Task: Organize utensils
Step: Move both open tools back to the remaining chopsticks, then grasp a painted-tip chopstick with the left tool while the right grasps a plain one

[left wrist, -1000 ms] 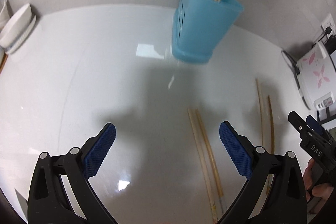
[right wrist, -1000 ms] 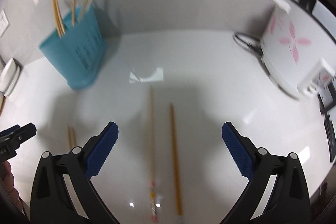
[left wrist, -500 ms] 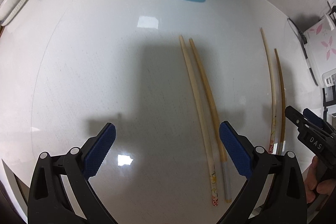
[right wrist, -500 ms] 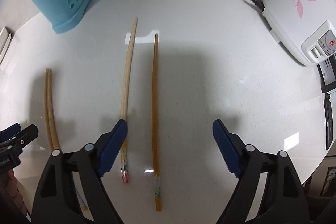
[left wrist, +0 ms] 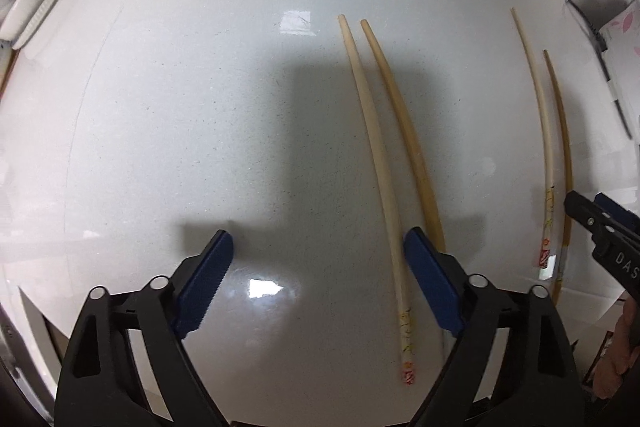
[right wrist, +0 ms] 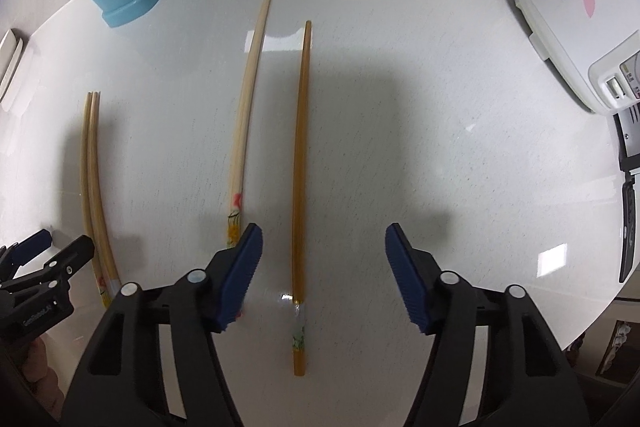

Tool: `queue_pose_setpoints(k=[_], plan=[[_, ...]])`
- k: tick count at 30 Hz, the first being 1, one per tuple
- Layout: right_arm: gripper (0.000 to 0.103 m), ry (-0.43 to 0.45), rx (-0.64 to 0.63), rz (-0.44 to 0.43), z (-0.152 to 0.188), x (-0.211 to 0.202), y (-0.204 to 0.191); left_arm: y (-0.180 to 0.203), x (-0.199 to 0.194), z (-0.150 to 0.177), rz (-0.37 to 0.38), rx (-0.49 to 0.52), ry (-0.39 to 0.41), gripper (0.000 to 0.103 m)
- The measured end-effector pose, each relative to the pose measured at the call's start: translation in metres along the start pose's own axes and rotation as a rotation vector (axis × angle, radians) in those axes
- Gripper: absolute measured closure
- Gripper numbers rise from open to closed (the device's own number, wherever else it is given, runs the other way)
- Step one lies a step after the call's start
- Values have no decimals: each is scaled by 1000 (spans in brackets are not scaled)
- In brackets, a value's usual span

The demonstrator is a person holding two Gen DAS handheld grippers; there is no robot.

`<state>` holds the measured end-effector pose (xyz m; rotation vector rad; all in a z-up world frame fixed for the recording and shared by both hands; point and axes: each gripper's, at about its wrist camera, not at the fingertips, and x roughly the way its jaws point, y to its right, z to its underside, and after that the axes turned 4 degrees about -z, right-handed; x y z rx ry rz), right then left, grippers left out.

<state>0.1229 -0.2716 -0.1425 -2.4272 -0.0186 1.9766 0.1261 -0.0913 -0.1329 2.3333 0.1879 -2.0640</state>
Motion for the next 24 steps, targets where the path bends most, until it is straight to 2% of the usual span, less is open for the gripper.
queue_pose_setpoints(k=[2, 5, 8, 10, 12, 14, 15, 24], plan=[[48, -10, -1, 0, -1, 1, 0, 3, -1, 0, -17, 9, -9, 28], [52, -23, -2, -4, -5, 2, -2, 3, -3, -1, -18, 8, -26, 43], [60, -41, 2, -1, -6, 4, -9, 4, -5, -3, -20, 12, -38, 65], [65, -57, 2, -4, -9, 8, -11, 4, -6, -3, -24, 13, -49, 85], [66, -55, 0, -2, -11, 10, -13, 10, -8, -6, -28, 13, -54, 94], [77, -58, 2, -27, -13, 11, -15, 10, -9, -7, -22, 6, -52, 96], [96, -69, 1, -41, -15, 12, -16, 9, -9, -7, -17, 0, -55, 96], [97, -79, 23, -20, -19, 15, -27, 2, -3, 1, 4, -14, -53, 97]])
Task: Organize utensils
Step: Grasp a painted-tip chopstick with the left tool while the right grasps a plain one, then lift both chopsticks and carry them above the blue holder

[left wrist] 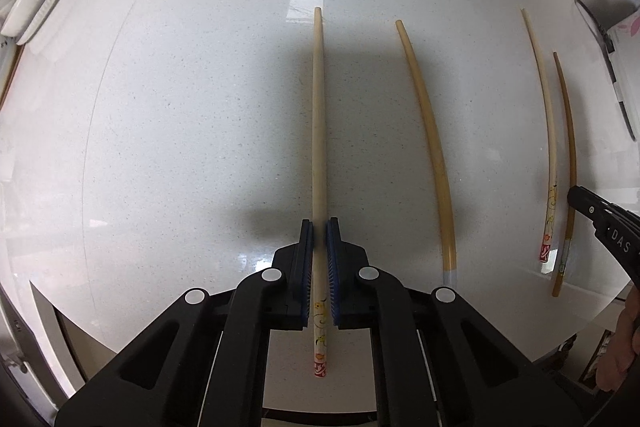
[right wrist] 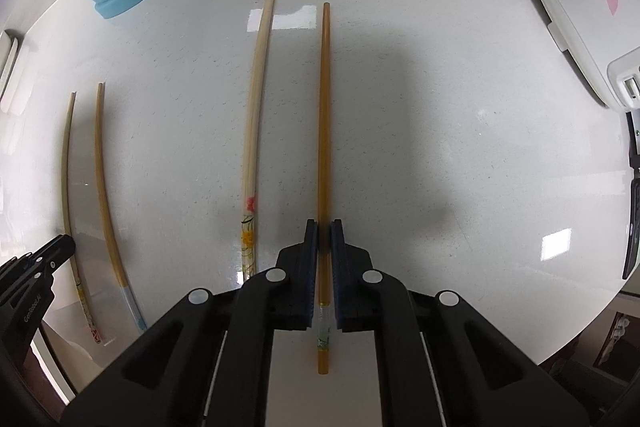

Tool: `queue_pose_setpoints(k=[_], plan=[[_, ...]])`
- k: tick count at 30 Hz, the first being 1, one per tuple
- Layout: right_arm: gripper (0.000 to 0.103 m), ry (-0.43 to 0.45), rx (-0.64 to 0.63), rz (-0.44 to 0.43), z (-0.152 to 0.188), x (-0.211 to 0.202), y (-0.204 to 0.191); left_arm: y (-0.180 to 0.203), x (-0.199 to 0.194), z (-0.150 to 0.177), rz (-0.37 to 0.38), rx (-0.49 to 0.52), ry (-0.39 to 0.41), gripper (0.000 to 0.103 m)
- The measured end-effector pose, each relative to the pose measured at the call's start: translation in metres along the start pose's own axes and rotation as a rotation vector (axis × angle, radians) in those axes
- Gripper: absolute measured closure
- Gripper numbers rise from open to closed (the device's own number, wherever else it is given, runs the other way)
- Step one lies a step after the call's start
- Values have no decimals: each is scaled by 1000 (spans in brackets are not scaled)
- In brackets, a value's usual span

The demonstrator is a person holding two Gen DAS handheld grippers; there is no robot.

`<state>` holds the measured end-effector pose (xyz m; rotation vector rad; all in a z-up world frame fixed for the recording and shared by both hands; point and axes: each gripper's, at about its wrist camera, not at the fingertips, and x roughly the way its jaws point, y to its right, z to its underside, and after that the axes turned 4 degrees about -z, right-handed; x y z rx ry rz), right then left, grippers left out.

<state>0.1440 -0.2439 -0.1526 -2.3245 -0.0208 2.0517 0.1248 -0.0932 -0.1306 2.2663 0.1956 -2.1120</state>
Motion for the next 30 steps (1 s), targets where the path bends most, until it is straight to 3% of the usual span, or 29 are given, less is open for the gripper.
queue_pose_setpoints(k=[8, 23, 30], plan=[[97, 33, 13, -10, 3, -11, 2, -26, -11, 8, 17, -3, 38, 97], [97, 195, 29, -27, 4, -58, -19, -43, -60, 12, 34, 3, 201, 97], [97, 283, 22, -47, -11, -81, -26, -49, -96, -25, 37, 6, 284, 97]])
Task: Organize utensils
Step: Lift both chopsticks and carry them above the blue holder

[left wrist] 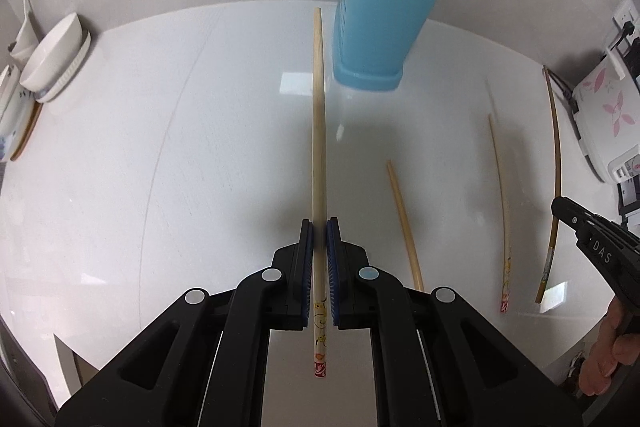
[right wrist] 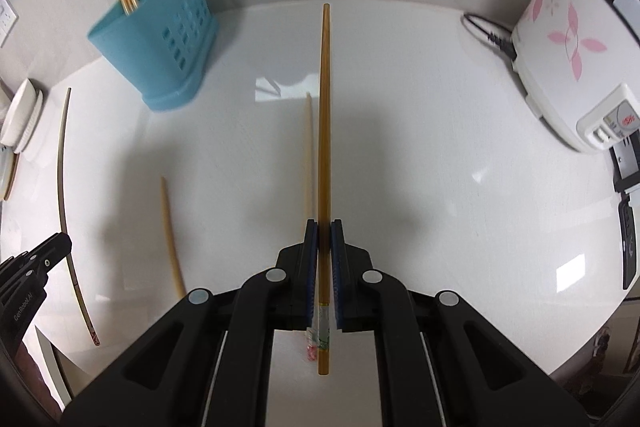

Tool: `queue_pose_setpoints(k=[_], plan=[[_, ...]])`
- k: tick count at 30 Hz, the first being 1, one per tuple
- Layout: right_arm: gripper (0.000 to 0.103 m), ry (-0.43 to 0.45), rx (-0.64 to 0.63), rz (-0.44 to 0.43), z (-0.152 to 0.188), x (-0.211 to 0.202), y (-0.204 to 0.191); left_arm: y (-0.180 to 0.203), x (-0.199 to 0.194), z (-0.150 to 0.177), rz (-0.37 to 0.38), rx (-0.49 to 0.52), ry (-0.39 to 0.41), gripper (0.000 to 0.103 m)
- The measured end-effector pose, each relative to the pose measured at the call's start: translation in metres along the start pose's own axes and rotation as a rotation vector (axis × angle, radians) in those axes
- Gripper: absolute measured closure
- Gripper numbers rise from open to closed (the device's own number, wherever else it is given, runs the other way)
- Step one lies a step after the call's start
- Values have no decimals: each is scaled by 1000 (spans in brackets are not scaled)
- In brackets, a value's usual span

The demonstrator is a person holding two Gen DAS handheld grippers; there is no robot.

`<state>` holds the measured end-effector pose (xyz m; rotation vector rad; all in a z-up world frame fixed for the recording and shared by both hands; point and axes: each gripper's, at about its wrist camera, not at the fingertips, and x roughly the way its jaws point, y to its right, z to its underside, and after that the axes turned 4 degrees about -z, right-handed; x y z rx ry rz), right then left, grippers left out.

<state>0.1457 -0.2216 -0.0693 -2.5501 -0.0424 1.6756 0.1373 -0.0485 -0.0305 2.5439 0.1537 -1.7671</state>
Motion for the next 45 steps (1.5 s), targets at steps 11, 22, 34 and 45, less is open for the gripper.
queue_pose_setpoints(k=[11, 22, 34, 45], plan=[[97, 107, -8, -24, -27, -15, -17, -13, -21, -25, 19, 1, 124, 97], [97, 212, -48, -46, -58, -30, -34, -11, -38, -65, 47, 3, 233, 97], [97, 338, -81, -80, -99, -46, -51, -7, -56, -108, 120, 4, 372, 97], [97, 423, -99, -122, -121, -56, -62, 1, -74, -147, 222, -20, 538, 97]])
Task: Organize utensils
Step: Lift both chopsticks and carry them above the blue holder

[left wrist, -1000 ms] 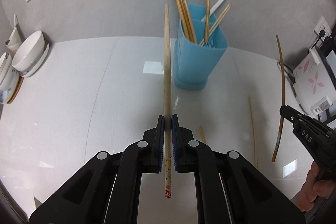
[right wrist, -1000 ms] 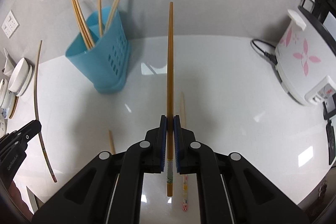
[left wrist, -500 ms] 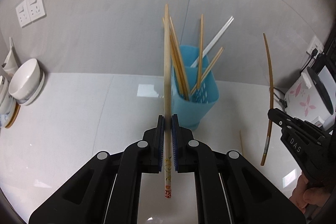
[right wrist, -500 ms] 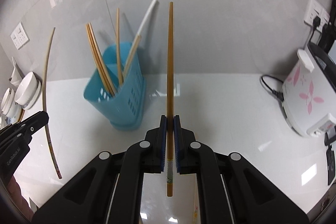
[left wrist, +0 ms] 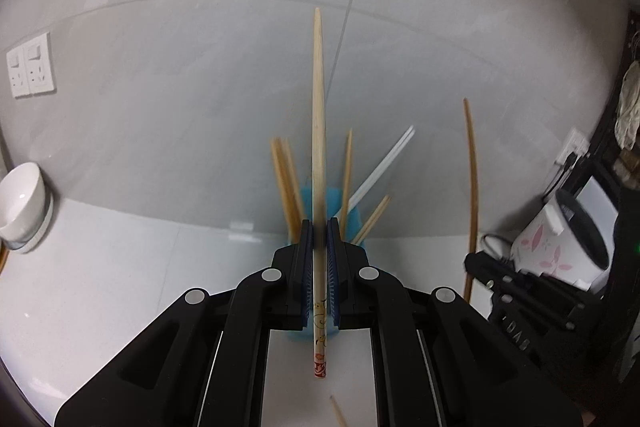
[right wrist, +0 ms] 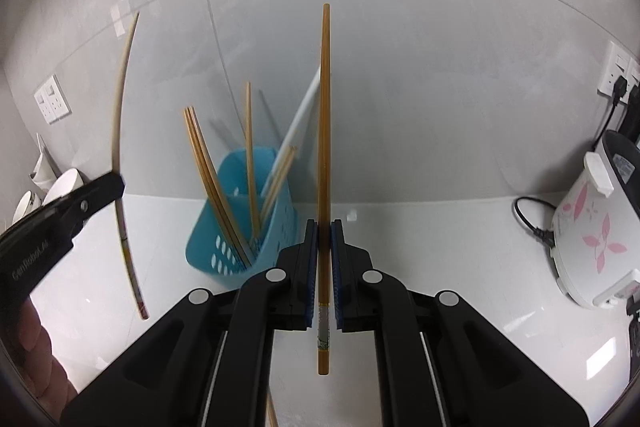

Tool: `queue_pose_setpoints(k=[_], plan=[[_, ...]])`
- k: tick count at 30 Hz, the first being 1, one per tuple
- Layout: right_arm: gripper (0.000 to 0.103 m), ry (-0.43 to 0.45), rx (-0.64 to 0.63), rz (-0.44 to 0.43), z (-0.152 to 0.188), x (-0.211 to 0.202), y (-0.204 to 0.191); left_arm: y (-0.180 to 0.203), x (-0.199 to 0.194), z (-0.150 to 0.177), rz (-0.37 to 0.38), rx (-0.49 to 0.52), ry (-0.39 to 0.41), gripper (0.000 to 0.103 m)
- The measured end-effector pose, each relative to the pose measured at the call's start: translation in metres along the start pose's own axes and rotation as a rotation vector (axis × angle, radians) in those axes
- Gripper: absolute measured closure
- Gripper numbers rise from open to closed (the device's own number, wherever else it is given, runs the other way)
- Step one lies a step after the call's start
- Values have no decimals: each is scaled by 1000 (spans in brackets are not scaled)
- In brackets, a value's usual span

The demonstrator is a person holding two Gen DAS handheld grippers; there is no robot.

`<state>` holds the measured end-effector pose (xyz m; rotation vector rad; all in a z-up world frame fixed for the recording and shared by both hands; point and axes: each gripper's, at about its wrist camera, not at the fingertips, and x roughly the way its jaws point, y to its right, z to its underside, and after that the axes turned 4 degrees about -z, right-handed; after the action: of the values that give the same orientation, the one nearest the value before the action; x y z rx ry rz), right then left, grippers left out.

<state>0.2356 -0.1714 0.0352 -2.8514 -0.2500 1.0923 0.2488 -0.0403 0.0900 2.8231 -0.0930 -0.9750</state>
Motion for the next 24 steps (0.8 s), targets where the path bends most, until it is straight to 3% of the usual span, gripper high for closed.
queue_pose_setpoints(k=[14, 24], plan=[[97, 42, 28, -44, -11, 11, 8, 16, 35, -8, 66, -1, 168, 97], [97, 30, 46, -50, -8, 18, 15, 30, 67, 14, 60, 39, 149, 97]])
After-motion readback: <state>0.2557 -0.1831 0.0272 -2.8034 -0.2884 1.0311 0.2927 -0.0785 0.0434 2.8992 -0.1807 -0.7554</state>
